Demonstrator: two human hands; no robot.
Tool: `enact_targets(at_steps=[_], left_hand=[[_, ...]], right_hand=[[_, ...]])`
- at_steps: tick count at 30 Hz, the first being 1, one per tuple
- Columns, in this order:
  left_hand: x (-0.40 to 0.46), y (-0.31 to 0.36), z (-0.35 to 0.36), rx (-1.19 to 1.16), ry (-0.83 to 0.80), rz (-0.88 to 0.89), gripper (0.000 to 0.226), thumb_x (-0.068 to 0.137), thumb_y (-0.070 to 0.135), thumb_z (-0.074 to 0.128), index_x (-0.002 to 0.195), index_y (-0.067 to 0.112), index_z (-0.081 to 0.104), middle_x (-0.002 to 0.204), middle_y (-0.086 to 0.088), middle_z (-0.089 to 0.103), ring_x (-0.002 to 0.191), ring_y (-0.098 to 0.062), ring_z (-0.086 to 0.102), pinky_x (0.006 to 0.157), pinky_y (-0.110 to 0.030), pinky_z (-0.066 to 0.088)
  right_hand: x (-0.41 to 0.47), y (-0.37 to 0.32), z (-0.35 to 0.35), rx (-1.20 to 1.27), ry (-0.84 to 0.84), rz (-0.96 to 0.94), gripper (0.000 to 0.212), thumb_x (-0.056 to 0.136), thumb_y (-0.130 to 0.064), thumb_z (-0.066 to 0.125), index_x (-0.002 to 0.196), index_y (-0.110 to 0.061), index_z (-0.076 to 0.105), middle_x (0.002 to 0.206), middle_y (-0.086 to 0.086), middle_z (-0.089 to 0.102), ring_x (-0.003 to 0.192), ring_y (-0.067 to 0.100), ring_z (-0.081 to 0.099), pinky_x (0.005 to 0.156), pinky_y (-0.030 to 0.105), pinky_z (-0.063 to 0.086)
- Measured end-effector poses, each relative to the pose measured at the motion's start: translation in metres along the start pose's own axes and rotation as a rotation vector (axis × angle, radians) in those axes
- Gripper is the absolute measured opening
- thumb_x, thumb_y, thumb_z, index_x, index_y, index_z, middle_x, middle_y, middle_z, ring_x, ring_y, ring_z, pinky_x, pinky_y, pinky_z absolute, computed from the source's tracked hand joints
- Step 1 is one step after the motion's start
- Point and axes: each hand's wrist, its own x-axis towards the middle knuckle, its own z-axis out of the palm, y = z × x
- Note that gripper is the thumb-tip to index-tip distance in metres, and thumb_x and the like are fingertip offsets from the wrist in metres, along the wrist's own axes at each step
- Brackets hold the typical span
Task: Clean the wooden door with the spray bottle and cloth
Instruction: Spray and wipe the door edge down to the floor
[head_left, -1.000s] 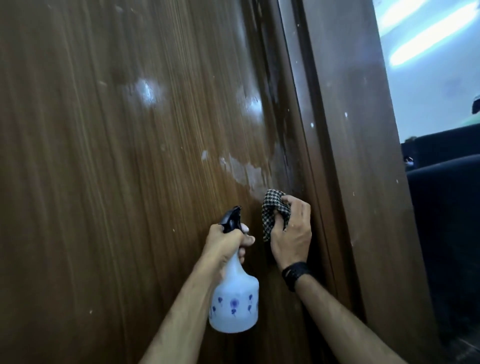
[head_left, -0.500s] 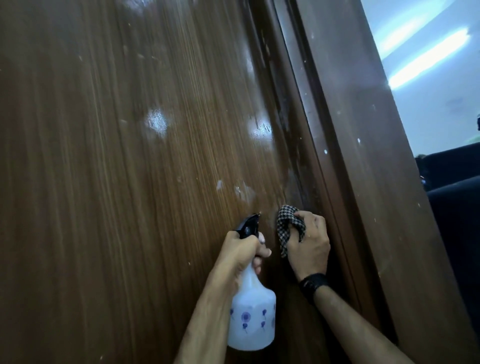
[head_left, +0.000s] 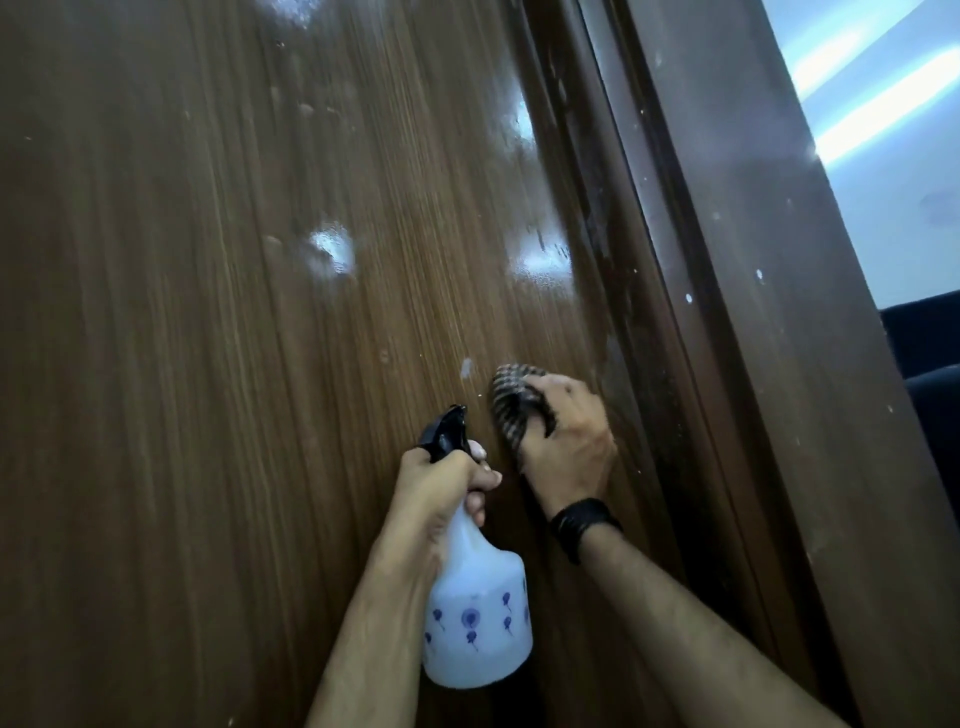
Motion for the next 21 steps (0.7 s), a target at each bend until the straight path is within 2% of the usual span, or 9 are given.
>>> enact_targets(at_steps=[2,3,6,9,11,14,18,21], left_hand=[[-0.001,0.006,-0.007,0.01,-0.013,0.013,0.027,0.083,-0.016,0.057,0.084,0.01,0.06,0.07,-0.008,0.057,0.037,-0.01,0.04,0.042,-0.022,0.036],[-0.002,0.009,-0.011,0.001,-0.02,0.021,0.026,0.084,-0.016,0.057,0.085,0.01,0.06,0.07,-0.008,0.057,0.038,-0.01,0.04,0.043,-0.022,0.037],[0.0,0.019,-0.023,-0.04,-0.032,0.045,0.026,0.083,-0.016,0.057,0.083,0.01,0.06,0.069,-0.007,0.056,0.038,-0.01,0.04,0.042,-0.023,0.037],[0.001,0.025,-0.03,-0.047,-0.003,0.06,0.026,0.083,-0.016,0.058,0.082,0.009,0.06,0.07,-0.01,0.054,0.037,-0.01,0.039,0.042,-0.024,0.036],[0.0,0.027,-0.033,-0.046,0.012,0.065,0.025,0.083,-0.016,0.058,0.084,0.009,0.06,0.072,-0.013,0.052,0.036,-0.01,0.038,0.041,-0.023,0.036],[-0.003,0.031,-0.037,-0.044,0.007,0.071,0.025,0.083,-0.016,0.058,0.085,0.009,0.06,0.071,-0.012,0.052,0.036,-0.01,0.038,0.04,-0.023,0.035],[-0.004,0.034,-0.039,-0.067,0.012,0.061,0.026,0.083,-0.015,0.058,0.082,0.01,0.06,0.064,-0.005,0.055,0.036,-0.008,0.039,0.04,-0.022,0.036],[-0.004,0.033,-0.04,-0.085,0.021,0.06,0.027,0.083,-0.016,0.057,0.08,0.011,0.06,0.063,-0.004,0.055,0.036,-0.008,0.038,0.039,-0.021,0.036]], right_hand=[[0.026,-0.005,0.01,-0.007,0.077,0.048,0.038,0.083,-0.003,0.064,0.115,-0.023,0.071,0.115,-0.004,0.067,0.103,0.022,0.06,0.086,0.038,0.052],[0.035,-0.008,0.016,-0.007,0.061,0.014,0.04,0.085,-0.002,0.062,0.12,-0.02,0.07,0.118,-0.002,0.068,0.108,0.023,0.06,0.094,0.038,0.05],[0.035,-0.017,0.026,0.032,-0.111,-0.196,0.04,0.093,-0.009,0.059,0.132,-0.016,0.064,0.133,0.004,0.061,0.126,0.021,0.055,0.11,0.031,0.04],[0.002,-0.014,0.022,0.055,-0.321,-0.34,0.05,0.096,-0.013,0.059,0.145,-0.021,0.052,0.152,0.0,0.046,0.144,0.018,0.038,0.117,0.03,0.032],[-0.017,-0.006,0.018,0.027,-0.395,-0.417,0.053,0.098,-0.015,0.057,0.15,-0.022,0.046,0.158,-0.001,0.039,0.149,0.017,0.029,0.121,0.034,0.028],[-0.008,-0.005,0.019,-0.092,-0.406,-0.52,0.055,0.099,-0.024,0.054,0.153,-0.022,0.04,0.161,-0.001,0.033,0.151,0.018,0.026,0.122,0.04,0.024],[0.042,-0.037,0.047,-0.152,-0.439,-0.476,0.055,0.102,-0.033,0.047,0.154,-0.025,0.032,0.165,-0.002,0.023,0.152,0.02,0.02,0.121,0.052,0.018],[0.056,-0.061,0.062,-0.155,-0.449,-0.467,0.056,0.101,-0.037,0.043,0.154,-0.022,0.034,0.165,0.002,0.023,0.152,0.024,0.02,0.12,0.054,0.019]])
